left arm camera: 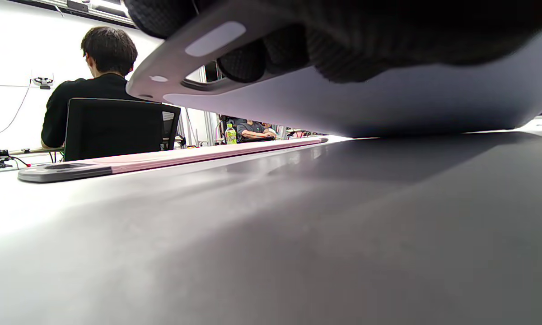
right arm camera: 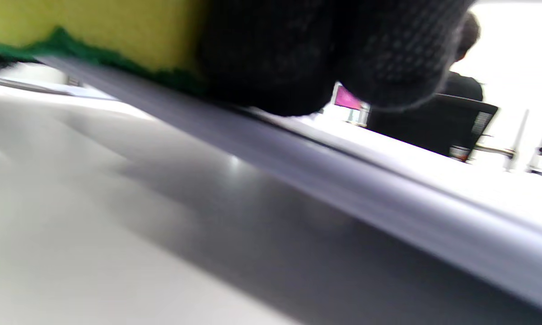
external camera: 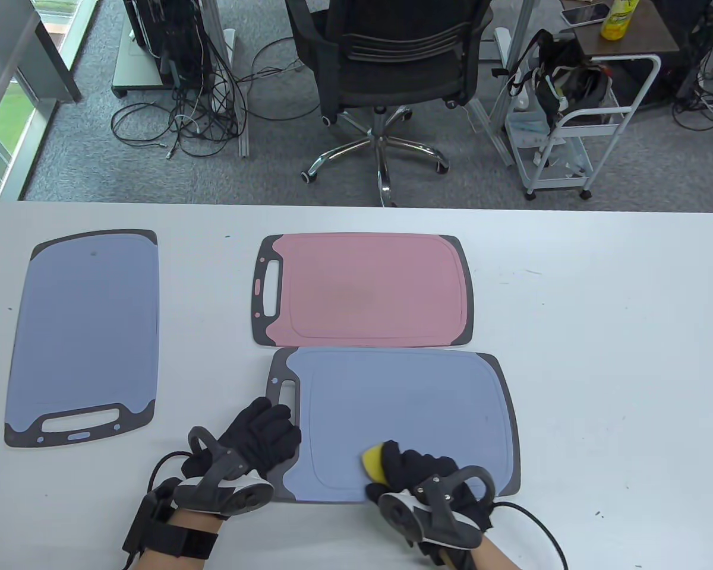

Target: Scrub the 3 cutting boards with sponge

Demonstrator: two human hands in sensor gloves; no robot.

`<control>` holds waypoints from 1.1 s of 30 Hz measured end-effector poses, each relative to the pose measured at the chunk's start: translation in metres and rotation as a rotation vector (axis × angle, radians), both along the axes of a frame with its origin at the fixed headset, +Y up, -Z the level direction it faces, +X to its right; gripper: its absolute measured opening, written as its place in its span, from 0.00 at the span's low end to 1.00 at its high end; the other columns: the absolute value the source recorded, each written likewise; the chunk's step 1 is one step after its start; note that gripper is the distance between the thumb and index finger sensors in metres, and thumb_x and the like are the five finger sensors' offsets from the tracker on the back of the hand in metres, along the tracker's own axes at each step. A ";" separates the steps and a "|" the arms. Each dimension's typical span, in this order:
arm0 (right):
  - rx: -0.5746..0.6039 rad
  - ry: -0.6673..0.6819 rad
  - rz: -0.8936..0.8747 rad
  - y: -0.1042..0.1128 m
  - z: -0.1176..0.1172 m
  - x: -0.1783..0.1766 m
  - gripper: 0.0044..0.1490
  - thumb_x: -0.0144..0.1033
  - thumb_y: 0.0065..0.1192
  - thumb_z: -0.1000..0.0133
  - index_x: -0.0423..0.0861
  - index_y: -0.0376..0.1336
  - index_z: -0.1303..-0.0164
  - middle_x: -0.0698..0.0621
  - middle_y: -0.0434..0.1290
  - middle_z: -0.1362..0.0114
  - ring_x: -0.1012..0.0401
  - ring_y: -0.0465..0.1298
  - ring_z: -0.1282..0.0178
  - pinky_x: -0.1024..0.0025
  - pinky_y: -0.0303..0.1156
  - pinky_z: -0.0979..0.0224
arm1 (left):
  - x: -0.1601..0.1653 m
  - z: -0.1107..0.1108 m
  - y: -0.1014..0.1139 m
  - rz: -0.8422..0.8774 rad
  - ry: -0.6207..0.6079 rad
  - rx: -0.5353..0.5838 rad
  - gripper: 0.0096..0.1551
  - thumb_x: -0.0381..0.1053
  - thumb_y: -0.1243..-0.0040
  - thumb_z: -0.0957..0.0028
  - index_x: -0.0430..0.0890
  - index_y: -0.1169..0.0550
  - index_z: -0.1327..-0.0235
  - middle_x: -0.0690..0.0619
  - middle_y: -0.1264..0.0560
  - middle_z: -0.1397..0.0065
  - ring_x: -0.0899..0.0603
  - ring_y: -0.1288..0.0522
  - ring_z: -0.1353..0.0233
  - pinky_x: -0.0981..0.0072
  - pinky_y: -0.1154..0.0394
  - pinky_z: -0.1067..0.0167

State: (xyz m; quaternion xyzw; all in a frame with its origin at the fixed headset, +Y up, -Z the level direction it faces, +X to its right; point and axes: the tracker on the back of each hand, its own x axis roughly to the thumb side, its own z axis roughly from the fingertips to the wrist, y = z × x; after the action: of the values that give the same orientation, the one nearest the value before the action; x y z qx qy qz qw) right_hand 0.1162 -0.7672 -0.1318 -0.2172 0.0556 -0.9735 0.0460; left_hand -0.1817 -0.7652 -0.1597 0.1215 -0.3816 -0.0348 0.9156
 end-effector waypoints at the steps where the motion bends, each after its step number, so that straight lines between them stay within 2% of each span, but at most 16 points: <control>1: -0.004 -0.044 0.014 -0.003 0.000 0.020 0.49 0.66 0.51 0.51 0.39 0.63 0.34 0.49 0.76 0.53 0.64 0.80 0.65 0.62 0.79 0.53 | 0.000 0.000 0.000 -0.006 0.003 0.003 0.23 0.55 0.36 0.39 0.55 0.33 0.36 0.59 0.28 0.32 0.47 0.29 0.21 0.42 0.34 0.24; 3: -0.013 -0.108 0.025 -0.008 0.001 0.054 0.48 0.65 0.51 0.51 0.39 0.63 0.34 0.49 0.76 0.53 0.64 0.80 0.65 0.62 0.79 0.53 | 0.001 0.001 0.000 -0.010 0.008 0.006 0.23 0.55 0.36 0.39 0.55 0.33 0.36 0.59 0.28 0.32 0.47 0.29 0.21 0.42 0.34 0.24; 7: -0.107 -0.245 0.022 -0.013 -0.001 0.116 0.48 0.64 0.53 0.50 0.39 0.61 0.31 0.48 0.76 0.50 0.62 0.79 0.63 0.60 0.78 0.50 | 0.002 0.002 0.000 -0.019 0.019 0.014 0.24 0.55 0.37 0.39 0.56 0.34 0.36 0.60 0.28 0.32 0.47 0.30 0.21 0.42 0.34 0.24; 11: -0.177 -0.367 -0.010 -0.015 -0.005 0.157 0.47 0.62 0.55 0.50 0.42 0.60 0.29 0.47 0.75 0.45 0.59 0.79 0.57 0.56 0.76 0.46 | 0.002 0.002 0.001 -0.034 0.033 0.034 0.24 0.55 0.37 0.39 0.56 0.35 0.36 0.60 0.29 0.31 0.48 0.30 0.20 0.42 0.34 0.24; 12: -0.195 -0.394 -0.069 -0.015 -0.005 0.166 0.46 0.62 0.56 0.50 0.42 0.60 0.28 0.47 0.74 0.44 0.58 0.79 0.57 0.56 0.76 0.45 | 0.003 0.003 0.002 -0.040 0.033 0.042 0.24 0.55 0.37 0.40 0.56 0.35 0.36 0.61 0.29 0.32 0.48 0.30 0.21 0.42 0.34 0.24; 13: -0.191 -0.413 -0.094 -0.015 -0.006 0.170 0.46 0.60 0.59 0.50 0.42 0.61 0.29 0.45 0.75 0.44 0.57 0.79 0.56 0.54 0.75 0.45 | 0.003 0.004 0.002 -0.047 0.032 0.047 0.24 0.56 0.38 0.40 0.56 0.34 0.36 0.60 0.28 0.32 0.48 0.29 0.21 0.42 0.33 0.24; 15: -0.203 -0.442 -0.080 -0.012 -0.008 0.182 0.46 0.60 0.60 0.50 0.43 0.61 0.28 0.45 0.75 0.43 0.57 0.79 0.55 0.54 0.75 0.44 | 0.004 0.007 0.002 -0.065 0.003 0.067 0.29 0.65 0.38 0.45 0.57 0.34 0.36 0.61 0.27 0.32 0.48 0.28 0.22 0.43 0.32 0.24; 18: -0.196 -0.452 -0.117 -0.010 -0.011 0.191 0.46 0.60 0.60 0.50 0.43 0.61 0.28 0.46 0.74 0.43 0.57 0.79 0.54 0.54 0.75 0.43 | 0.007 0.010 0.008 -0.146 -0.049 0.174 0.36 0.74 0.42 0.53 0.57 0.32 0.37 0.62 0.24 0.34 0.49 0.24 0.25 0.44 0.28 0.26; 20: -0.198 -0.454 -0.174 -0.008 -0.013 0.195 0.46 0.60 0.59 0.50 0.43 0.61 0.27 0.46 0.74 0.42 0.56 0.78 0.54 0.54 0.75 0.43 | 0.006 0.011 0.024 -0.164 -0.047 0.277 0.33 0.72 0.46 0.52 0.57 0.32 0.38 0.62 0.24 0.35 0.49 0.22 0.26 0.45 0.26 0.27; 21: -0.190 -0.454 -0.192 -0.007 -0.014 0.195 0.46 0.60 0.60 0.50 0.43 0.61 0.27 0.46 0.74 0.42 0.56 0.78 0.54 0.54 0.75 0.42 | 0.004 0.013 0.034 -0.118 -0.063 0.334 0.32 0.71 0.46 0.52 0.57 0.31 0.38 0.62 0.23 0.36 0.49 0.22 0.27 0.46 0.25 0.28; 24: -0.191 -0.448 -0.229 -0.006 -0.016 0.194 0.46 0.60 0.59 0.50 0.43 0.61 0.27 0.46 0.74 0.42 0.56 0.78 0.54 0.54 0.75 0.42 | -0.002 0.023 0.058 -0.070 -0.103 0.447 0.29 0.69 0.42 0.52 0.56 0.26 0.42 0.61 0.19 0.40 0.48 0.18 0.31 0.47 0.23 0.31; 29: -0.173 -0.408 -0.252 -0.001 -0.016 0.188 0.46 0.60 0.59 0.50 0.43 0.61 0.27 0.46 0.74 0.42 0.56 0.79 0.54 0.54 0.75 0.43 | -0.023 0.038 0.070 -0.120 -0.090 0.541 0.29 0.67 0.42 0.52 0.55 0.25 0.42 0.60 0.19 0.41 0.46 0.17 0.32 0.47 0.22 0.32; 33: -0.151 -0.395 -0.289 0.004 -0.014 0.189 0.46 0.61 0.59 0.50 0.43 0.61 0.27 0.46 0.75 0.42 0.56 0.79 0.54 0.54 0.75 0.43 | -0.026 0.037 0.087 -0.137 -0.049 0.592 0.28 0.67 0.39 0.53 0.55 0.25 0.42 0.60 0.19 0.40 0.46 0.18 0.32 0.47 0.22 0.32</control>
State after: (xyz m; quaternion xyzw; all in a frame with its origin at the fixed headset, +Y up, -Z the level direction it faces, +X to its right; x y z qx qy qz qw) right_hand 0.3050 -0.7634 -0.1453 -0.0156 0.0032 -0.9948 -0.1001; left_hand -0.2075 -0.6786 -0.1226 0.3579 -0.3841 -0.2033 0.8265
